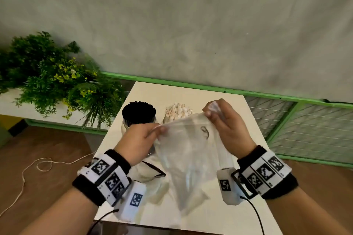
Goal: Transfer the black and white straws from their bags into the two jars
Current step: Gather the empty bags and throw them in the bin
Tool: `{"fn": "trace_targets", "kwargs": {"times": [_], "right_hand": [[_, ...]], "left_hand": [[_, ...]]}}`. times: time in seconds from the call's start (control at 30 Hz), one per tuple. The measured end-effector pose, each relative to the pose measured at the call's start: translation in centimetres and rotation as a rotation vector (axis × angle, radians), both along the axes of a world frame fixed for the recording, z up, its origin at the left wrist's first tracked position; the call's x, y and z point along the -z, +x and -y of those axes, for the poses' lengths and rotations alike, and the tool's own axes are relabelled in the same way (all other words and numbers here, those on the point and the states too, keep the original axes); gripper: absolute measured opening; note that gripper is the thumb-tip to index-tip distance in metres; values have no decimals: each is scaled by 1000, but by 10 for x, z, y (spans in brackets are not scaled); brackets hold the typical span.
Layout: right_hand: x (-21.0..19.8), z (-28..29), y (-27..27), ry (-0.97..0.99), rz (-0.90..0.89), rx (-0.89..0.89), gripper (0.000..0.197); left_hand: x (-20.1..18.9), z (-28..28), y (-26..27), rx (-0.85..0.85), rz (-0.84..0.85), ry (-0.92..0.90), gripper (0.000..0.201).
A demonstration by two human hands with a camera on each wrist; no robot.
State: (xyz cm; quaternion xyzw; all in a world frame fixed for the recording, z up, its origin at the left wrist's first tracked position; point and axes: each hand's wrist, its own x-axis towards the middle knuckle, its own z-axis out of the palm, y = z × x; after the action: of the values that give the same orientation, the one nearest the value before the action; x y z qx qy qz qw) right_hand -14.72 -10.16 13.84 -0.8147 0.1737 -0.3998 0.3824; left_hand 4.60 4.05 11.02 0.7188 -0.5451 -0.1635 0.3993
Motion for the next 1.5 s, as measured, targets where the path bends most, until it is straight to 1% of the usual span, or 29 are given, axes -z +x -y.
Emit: {"fn": "trace_targets", "kwargs": {"times": [0.07, 0.13, 0.2, 0.23, 0.3, 0.33, 0.4, 0.47, 0.5, 0.53, 0.6, 0.67, 0.7, 0.73, 0.77, 0.83, 0.9, 0.93, 0.97, 1.0, 1.03, 1.1, 1.17, 1.2, 1.3, 1.33, 1.37, 1.43, 1.5], "right_hand": [[-2, 13, -16, 210, 173, 60, 16], [-4, 29, -31, 249, 253, 203, 19], [-3, 36, -38, 292, 276, 269, 16], [-2, 39, -38, 315, 296, 285, 16], [-3, 41, -39, 339, 355, 320, 17], [-5, 41, -40, 343, 388, 329, 17], [-6, 41, -42, 342, 422, 321, 17], [-6, 39, -41, 360, 454, 289, 17], [-6, 39, -40, 383, 486, 285, 18], [-6, 38, -37, 408, 525, 296, 19], [-6, 36, -33, 459, 588, 320, 20], [-8, 36, -31, 520, 634, 304, 19], [-8, 35, -30, 551, 649, 268, 18], [-6, 37, -32, 584, 647, 210, 17], [-4, 39, -34, 616, 609, 134, 20], [11, 41, -40, 658, 401, 25, 45], [41, 35, -41, 679, 165, -34, 64], [59, 31, -40, 677, 84, -38, 64], [72, 28, -39, 663, 47, -9, 55], [81, 26, -40, 656, 66, 50, 46], [85, 28, -42, 665, 124, 119, 46], [82, 40, -47, 666, 267, 251, 57], [75, 45, -46, 682, 360, 249, 51], [75, 43, -43, 687, 342, 202, 50], [89, 27, -35, 645, 22, 88, 68], [94, 22, -34, 645, -55, 85, 66], [98, 19, -34, 677, -70, 103, 56], [101, 15, -32, 799, 47, 160, 29], [98, 10, -27, 891, 192, 203, 18]], "left_hand": [[-1, -6, 17, -38, -105, 52, 29], [0, -10, 31, -63, -141, 75, 34], [-4, -9, 38, -75, -121, 79, 34], [-5, -8, 40, -85, -120, 52, 33], [-11, -6, 41, -113, -210, -18, 20], [-14, -5, 40, -131, -267, -53, 14], [-16, -6, 42, -156, -342, -97, 12], [-15, -7, 40, -194, -414, -157, 30], [-14, -6, 37, -209, -491, -191, 39], [-13, -5, 32, -211, -599, -207, 41], [-5, -1, 16, -147, -761, -97, 37], [7, 3, -4, -105, -769, -11, 28], [12, 6, -11, -148, -781, -27, 17], [16, 10, -16, -203, -822, -56, 9], [16, 13, -20, -244, -904, -102, 11], [11, 20, -23, -248, -1110, -220, 18], [3, 23, -25, -235, -1207, -272, 21], [0, 23, -25, -232, -1222, -273, 22], [-3, 21, -23, -240, -1240, -277, 22], [-6, 19, -20, -260, -1231, -281, 21], [-8, 16, -15, -306, -1182, -282, 21], [-8, 13, -7, -407, -1002, -260, 20], [-5, 13, -3, -450, -971, -272, 20], [-3, 15, -3, -461, -1015, -287, 20], [-1, 17, 5, -495, -1270, -357, 17], [-1, 16, 10, -487, -1351, -383, 15], [-1, 13, 17, -476, -1369, -388, 14], [1, 6, 26, -489, -1198, -303, 19], [5, -4, 25, -536, -1014, -171, 31]]}}
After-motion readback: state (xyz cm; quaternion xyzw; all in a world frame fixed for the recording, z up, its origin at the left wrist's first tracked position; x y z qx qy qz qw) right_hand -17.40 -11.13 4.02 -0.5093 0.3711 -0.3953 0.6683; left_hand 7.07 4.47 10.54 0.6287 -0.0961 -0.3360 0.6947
